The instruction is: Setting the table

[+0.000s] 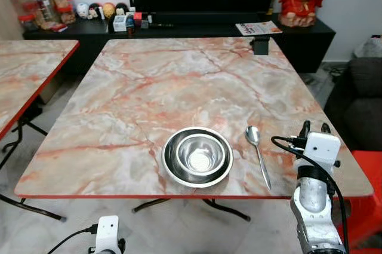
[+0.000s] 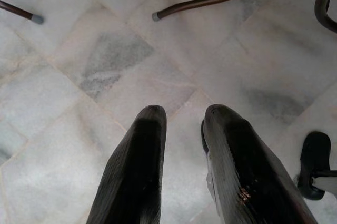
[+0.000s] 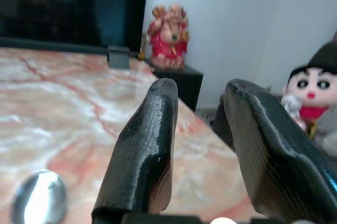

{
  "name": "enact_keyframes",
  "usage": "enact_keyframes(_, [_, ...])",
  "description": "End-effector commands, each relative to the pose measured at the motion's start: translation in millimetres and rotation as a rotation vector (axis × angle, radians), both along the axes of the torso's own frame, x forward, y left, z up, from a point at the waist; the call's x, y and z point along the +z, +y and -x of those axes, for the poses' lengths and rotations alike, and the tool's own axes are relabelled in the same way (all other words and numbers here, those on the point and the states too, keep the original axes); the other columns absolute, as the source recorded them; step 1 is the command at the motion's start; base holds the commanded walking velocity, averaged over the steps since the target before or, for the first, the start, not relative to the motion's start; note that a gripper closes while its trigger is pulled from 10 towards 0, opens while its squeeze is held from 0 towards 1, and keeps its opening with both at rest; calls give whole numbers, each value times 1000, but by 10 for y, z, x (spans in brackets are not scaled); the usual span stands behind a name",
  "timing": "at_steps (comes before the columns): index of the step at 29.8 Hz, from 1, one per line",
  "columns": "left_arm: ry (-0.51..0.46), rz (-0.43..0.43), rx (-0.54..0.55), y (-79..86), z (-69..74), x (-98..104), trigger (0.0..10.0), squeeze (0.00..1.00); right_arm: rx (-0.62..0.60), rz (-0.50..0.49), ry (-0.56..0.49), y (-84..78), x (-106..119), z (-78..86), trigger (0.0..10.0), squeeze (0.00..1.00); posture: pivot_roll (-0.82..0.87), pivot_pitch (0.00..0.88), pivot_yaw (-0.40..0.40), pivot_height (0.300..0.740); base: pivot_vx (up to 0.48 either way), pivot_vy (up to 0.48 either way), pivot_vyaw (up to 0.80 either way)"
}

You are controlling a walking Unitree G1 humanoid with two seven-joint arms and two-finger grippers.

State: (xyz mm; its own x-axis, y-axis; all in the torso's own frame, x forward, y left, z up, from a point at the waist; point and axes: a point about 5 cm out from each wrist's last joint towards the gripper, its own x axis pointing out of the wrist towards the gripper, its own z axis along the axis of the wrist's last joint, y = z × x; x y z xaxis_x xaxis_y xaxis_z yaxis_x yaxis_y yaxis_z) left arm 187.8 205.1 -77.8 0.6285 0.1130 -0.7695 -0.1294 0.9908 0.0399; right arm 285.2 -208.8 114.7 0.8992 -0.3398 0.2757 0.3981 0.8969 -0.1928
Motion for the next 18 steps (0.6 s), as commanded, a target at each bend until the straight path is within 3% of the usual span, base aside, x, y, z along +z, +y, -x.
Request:
enact_keyframes(1, [-9,6,6,-1,-20,11,10000,0,9,14,-54,28,128,-30,10000,0,-66,0,22,740,0,262,0])
enact_keyframes(5, [-8,6,7,-1,-15,8,10000,0,32,8,-92,81,246,-75,10000,0,-66,0,20,740,0,263,0])
enact_keyframes(18, [-7,4,10,9,-10,7,10000,0,49,-10,-70,152,208,-64,10000,0,-62,0,22,740,0,276,0])
